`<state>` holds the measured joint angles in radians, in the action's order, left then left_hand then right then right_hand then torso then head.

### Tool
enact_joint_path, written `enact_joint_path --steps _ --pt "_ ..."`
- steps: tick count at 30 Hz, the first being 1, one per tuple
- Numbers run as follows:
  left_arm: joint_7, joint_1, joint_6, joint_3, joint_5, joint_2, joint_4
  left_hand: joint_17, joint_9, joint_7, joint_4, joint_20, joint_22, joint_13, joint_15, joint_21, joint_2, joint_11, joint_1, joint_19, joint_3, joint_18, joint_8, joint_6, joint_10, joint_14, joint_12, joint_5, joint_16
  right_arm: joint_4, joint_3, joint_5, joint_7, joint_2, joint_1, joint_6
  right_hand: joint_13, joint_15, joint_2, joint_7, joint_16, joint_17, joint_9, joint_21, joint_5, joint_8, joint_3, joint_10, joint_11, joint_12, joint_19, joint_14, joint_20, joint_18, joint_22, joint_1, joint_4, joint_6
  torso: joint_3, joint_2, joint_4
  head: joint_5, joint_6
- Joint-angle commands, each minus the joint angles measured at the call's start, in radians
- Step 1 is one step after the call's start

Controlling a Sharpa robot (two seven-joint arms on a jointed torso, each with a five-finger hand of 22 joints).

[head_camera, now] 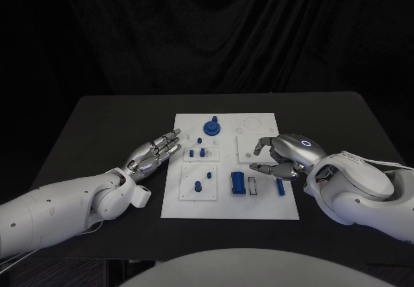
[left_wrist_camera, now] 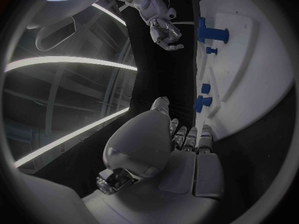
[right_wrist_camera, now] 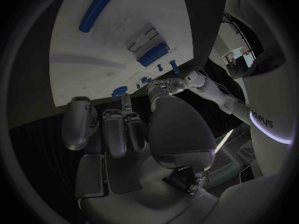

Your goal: Assemble the parts on the task board

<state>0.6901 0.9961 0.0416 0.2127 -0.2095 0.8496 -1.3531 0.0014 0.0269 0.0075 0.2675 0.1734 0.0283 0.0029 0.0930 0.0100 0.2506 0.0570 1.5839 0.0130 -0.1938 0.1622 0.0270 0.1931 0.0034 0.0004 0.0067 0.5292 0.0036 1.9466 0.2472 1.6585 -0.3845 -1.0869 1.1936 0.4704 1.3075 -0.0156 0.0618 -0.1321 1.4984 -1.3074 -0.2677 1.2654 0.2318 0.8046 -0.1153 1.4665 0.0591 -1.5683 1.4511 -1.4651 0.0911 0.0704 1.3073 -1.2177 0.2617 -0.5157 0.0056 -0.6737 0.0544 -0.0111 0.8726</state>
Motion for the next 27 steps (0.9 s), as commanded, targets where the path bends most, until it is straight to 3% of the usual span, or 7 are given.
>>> enact_joint_path --steps 1,3,6,9,13,17,27 --pt "0.056 -0.003 0.001 0.000 0.001 -0.001 -0.002 -0.001 0.001 0.003 0.004 0.003 0.001 -0.001 0.005 0.001 -0.004 0.005 -0.002 0.001 0.001 -0.013 0.003 0.001 0.003 0.000 -0.005 0.000 -0.004 -0.008 0.000 -0.043 -0.007 0.011 -0.004 -0.071 0.263 -0.008 0.005 0.007 0.004 -0.093 -0.064 0.001 -0.051 0.092 0.021 0.104 -0.012 -0.002 0.004 -0.066 -0.008 -0.002 0.173 -0.013 0.007 0.046 -0.0003 -0.001 -0.0018 0.004 0.000" --pt "0.056 -0.003 0.001 0.000 0.001 0.000 -0.003 -0.001 0.001 0.003 0.004 0.003 0.001 -0.001 0.005 0.001 -0.004 0.005 -0.002 0.001 0.001 -0.013 0.003 0.001 0.003 0.000 -0.005 0.000 -0.004 -0.012 0.000 -0.045 -0.010 0.018 -0.011 -0.082 0.263 -0.015 0.010 0.016 0.004 -0.092 -0.118 0.001 -0.114 0.163 0.036 0.104 -0.017 -0.002 0.004 -0.066 -0.012 -0.002 0.173 -0.015 0.017 0.078 -0.0010 0.000 -0.0015 0.004 0.000" --pt "0.056 -0.003 0.001 0.000 0.001 0.000 -0.003 -0.001 0.001 0.003 0.004 0.003 0.001 -0.001 0.005 0.001 -0.004 0.005 -0.002 0.001 0.001 -0.013 0.003 0.001 0.003 0.000 -0.005 0.000 -0.004 -0.016 0.000 -0.046 -0.015 0.025 -0.019 -0.092 0.263 -0.017 0.023 0.020 0.004 -0.093 -0.147 0.000 -0.169 0.199 0.049 0.104 -0.023 -0.002 0.003 -0.067 -0.016 -0.001 0.173 0.000 0.027 0.094 -0.0027 0.002 -0.0001 0.006 0.000" --pt "0.056 -0.003 0.003 0.000 0.001 0.000 -0.002 -0.001 0.001 0.003 0.004 0.003 0.001 -0.001 0.005 0.001 -0.004 0.005 -0.002 0.001 0.001 -0.013 0.003 0.001 0.003 0.000 -0.005 0.000 -0.004 -0.018 0.000 -0.047 -0.018 0.031 -0.027 -0.097 0.263 -0.020 0.037 0.023 0.004 -0.095 -0.168 0.001 -0.181 0.222 0.056 0.104 -0.027 -0.002 0.004 -0.067 -0.019 -0.002 0.173 0.016 0.029 0.103 -0.0029 0.000 0.0029 0.003 0.000" --pt "0.056 -0.003 0.006 0.000 0.001 -0.003 0.000 -0.001 0.001 0.003 0.004 0.003 0.001 -0.001 0.005 0.001 -0.004 0.005 -0.002 0.001 0.001 -0.013 0.003 0.001 0.003 0.000 -0.005 0.000 -0.004 -0.019 0.000 -0.047 -0.017 0.038 -0.040 -0.097 0.263 -0.024 0.063 0.028 0.005 -0.096 -0.185 0.001 -0.184 0.242 0.064 0.104 -0.030 -0.002 0.003 -0.067 -0.022 -0.002 0.173 0.038 0.032 0.111 0.0025 -0.005 0.0006 0.002 0.000" --pt "0.055 -0.003 0.007 0.000 0.001 -0.004 0.001 -0.001 0.001 0.003 0.005 0.003 0.001 -0.001 0.005 0.001 -0.004 0.005 -0.003 0.001 0.001 -0.013 0.002 0.000 0.003 0.000 -0.005 -0.001 -0.004 -0.020 0.000 -0.047 -0.017 0.044 -0.046 -0.097 0.263 -0.028 0.082 0.033 0.006 -0.098 -0.201 0.002 -0.184 0.259 0.068 0.104 -0.035 -0.002 0.003 -0.067 -0.027 -0.002 0.173 0.063 0.033 0.116 0.0000 -0.004 0.0042 -0.003 0.000" --pt "0.056 -0.005 0.009 0.000 0.001 -0.003 0.001 -0.001 0.001 0.003 0.005 0.004 0.001 -0.001 0.005 0.001 -0.003 0.004 -0.003 0.001 0.002 -0.013 0.002 0.000 0.002 0.000 -0.005 -0.002 -0.004 -0.033 0.000 -0.045 -0.017 0.062 -0.054 -0.096 0.263 -0.032 0.094 0.037 0.002 -0.090 -0.218 -0.008 -0.184 0.277 0.070 0.104 -0.039 -0.002 -0.002 -0.065 -0.030 0.000 0.170 0.076 0.033 0.119 -0.0010 -0.004 0.0001 0.001 0.000"
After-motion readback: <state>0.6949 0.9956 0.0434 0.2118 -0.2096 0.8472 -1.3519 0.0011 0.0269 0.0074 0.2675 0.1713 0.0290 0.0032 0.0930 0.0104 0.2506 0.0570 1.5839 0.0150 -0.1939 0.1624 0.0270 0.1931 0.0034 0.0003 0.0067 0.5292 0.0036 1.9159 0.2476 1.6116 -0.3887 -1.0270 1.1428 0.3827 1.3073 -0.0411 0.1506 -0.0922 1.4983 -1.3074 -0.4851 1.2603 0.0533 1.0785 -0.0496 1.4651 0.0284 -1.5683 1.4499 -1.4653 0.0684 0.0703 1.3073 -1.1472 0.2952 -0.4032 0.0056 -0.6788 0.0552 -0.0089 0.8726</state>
